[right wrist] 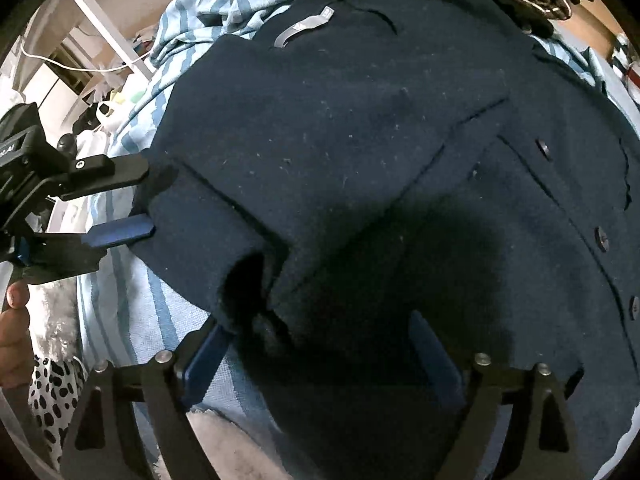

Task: Fold clothes

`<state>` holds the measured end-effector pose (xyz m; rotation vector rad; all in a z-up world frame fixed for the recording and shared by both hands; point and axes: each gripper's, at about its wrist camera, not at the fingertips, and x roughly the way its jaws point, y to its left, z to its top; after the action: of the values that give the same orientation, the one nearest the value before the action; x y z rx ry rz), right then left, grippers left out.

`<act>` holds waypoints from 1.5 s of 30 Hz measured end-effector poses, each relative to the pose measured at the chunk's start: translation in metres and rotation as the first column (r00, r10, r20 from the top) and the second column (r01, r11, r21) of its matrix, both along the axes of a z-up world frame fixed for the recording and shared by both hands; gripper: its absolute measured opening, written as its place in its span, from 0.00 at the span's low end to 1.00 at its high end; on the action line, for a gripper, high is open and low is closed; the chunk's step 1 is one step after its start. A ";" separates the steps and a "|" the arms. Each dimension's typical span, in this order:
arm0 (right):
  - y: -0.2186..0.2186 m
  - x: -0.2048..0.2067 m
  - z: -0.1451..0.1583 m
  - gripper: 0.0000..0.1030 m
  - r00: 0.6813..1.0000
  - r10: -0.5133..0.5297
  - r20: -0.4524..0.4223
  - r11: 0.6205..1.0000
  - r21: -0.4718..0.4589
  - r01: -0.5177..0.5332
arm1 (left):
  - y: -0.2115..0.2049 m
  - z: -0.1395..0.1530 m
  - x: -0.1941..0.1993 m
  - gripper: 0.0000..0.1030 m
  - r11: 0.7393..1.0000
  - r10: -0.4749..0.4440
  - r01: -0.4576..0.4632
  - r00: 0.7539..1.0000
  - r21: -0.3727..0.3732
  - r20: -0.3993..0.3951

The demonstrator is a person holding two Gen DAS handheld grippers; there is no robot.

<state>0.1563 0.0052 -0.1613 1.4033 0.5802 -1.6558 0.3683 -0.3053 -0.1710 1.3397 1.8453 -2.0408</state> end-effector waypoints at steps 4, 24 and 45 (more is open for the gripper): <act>0.007 -0.006 0.018 0.85 1.000 -0.015 0.027 0.999 -0.048 0.016 | 0.001 0.000 -0.001 0.54 1.000 -0.001 0.001 1.000 0.007 -0.002; -0.006 0.027 0.037 0.84 0.977 0.149 -0.153 0.989 0.017 -0.148 | 0.008 0.013 -0.006 0.54 0.998 -0.023 0.022 1.000 -0.054 -0.019; 0.010 0.030 0.065 0.93 0.979 0.165 -0.121 0.976 -0.119 -0.180 | 0.003 0.007 -0.003 0.54 1.000 -0.005 0.005 1.000 -0.007 -0.020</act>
<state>0.1861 0.0148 -0.0959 1.1403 0.6276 -1.6086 0.3649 -0.3025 -0.1640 1.3285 1.8430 -2.0687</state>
